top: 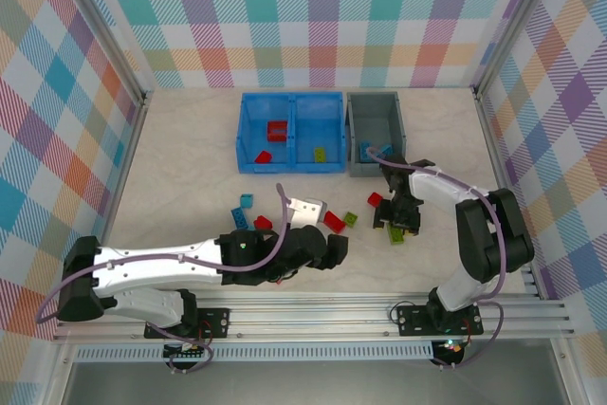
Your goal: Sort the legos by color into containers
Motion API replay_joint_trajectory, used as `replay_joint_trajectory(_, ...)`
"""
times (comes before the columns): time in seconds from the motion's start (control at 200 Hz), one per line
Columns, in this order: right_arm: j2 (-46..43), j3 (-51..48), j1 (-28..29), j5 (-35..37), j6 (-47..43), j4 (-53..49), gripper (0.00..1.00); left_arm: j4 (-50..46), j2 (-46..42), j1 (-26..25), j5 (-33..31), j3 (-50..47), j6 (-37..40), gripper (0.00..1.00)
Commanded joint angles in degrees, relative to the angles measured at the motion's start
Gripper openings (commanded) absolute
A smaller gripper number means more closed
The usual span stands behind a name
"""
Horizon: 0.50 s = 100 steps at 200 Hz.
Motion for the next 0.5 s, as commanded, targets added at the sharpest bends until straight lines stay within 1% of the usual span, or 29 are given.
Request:
replay_joint_trajectory(0.0, 1.2, -0.4, -0.3, 0.1, 0.0, 0.6, 0.59, -0.7, -2.2, -0.8, -4.8, -1.1, -3.6, 0.81)
replay_joint_trajectory(0.11, 1.3, -0.9, -0.2, 0.5, 0.1, 1.7, 0.42, -1.8, -3.3, -1.0, -7.1, -1.0, -3.9, 0.8)
replay_joint_trajectory(0.165, -0.1, -1.0, 0.4, 1.3, 0.4, 1.7, 0.36, -2.4, -4.6, -1.1, -8.5, -1.3, -3.9, 0.8)
replay_joint_trajectory(0.225, -2.3, -0.4, 2.3, 2.9, 0.4, 1.4, 0.33, -4.5, -6.1, -1.1, -10.6, -0.9, -4.2, 0.8)
replay_joint_trajectory(0.31, -5.0, 3.3, 7.7, 6.1, 1.7, -1.7, 0.32, -12.4, -7.6, -1.1, -16.4, 1.7, -6.1, 0.8)
replay_joint_trajectory(0.39, -5.8, 10.3, 12.8, 6.9, 3.1, -3.9, 0.32, -18.3, -8.9, -1.0, -21.4, 4.3, -5.8, 0.81)
replay_joint_trajectory(0.495, -1.5, 21.4, 16.3, 6.3, 4.1, -4.4, 0.31, -20.8, -10.4, 1.5, -23.4, 6.3, -2.7, 0.82)
